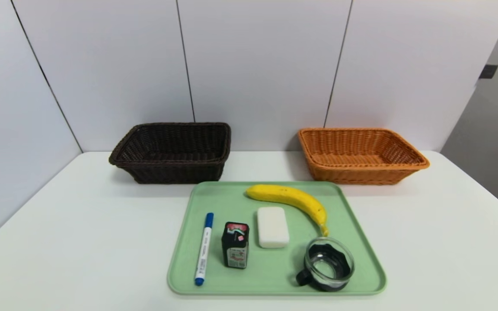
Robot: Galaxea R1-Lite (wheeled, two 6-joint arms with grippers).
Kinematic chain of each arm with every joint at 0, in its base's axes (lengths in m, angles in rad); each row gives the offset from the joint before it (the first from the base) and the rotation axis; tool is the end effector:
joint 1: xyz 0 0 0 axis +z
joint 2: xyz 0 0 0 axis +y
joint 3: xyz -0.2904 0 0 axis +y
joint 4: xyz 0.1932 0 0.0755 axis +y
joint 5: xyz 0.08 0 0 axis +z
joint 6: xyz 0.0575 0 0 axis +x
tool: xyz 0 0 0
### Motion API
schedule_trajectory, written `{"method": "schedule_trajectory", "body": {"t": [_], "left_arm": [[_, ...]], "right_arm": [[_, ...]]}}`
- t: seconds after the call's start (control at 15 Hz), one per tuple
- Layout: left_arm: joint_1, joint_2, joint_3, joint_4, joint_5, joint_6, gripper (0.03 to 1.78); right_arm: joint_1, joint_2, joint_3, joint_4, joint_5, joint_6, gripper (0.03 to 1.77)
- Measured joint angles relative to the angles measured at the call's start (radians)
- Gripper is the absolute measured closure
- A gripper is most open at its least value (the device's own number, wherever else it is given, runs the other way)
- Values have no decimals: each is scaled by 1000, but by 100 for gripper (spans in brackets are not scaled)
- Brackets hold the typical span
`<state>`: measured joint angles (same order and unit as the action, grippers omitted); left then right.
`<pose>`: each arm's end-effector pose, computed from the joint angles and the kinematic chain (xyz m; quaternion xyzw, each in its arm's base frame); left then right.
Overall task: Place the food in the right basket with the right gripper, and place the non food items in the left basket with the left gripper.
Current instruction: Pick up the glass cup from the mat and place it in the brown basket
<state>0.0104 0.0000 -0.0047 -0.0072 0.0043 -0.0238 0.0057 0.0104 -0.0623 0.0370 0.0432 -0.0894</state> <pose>0.0399 0.0007 0.0780 -0.0119 -0.0060 0.0073 0.9999 0.0361 0.0027 0.0905 -0.0448 -0.0085 0.0241 0.9987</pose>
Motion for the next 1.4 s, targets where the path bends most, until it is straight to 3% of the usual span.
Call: {"method": "schedule_trajectory", "body": {"t": [0.13,0.33,0.53,0.87,1.07,1.4], "left_arm": [[0,0,-59,41,-30,4,12],[0,13,-270,255,-84,7,12],[0,117,-469,447,-99,6,12],[1,434,-706,507,-104,7,12],[1,654,-844,522,-104,4,12],[-10,925,-968,509,-105,-55,12]], "right_arm": [[0,41,-105,35,18,0,10],[1,196,-282,124,30,11,10],[4,418,-493,172,34,50,10],[56,819,-903,294,38,150,10],[163,1024,-1139,484,35,293,10],[366,1330,-1432,847,61,644,10]]}}
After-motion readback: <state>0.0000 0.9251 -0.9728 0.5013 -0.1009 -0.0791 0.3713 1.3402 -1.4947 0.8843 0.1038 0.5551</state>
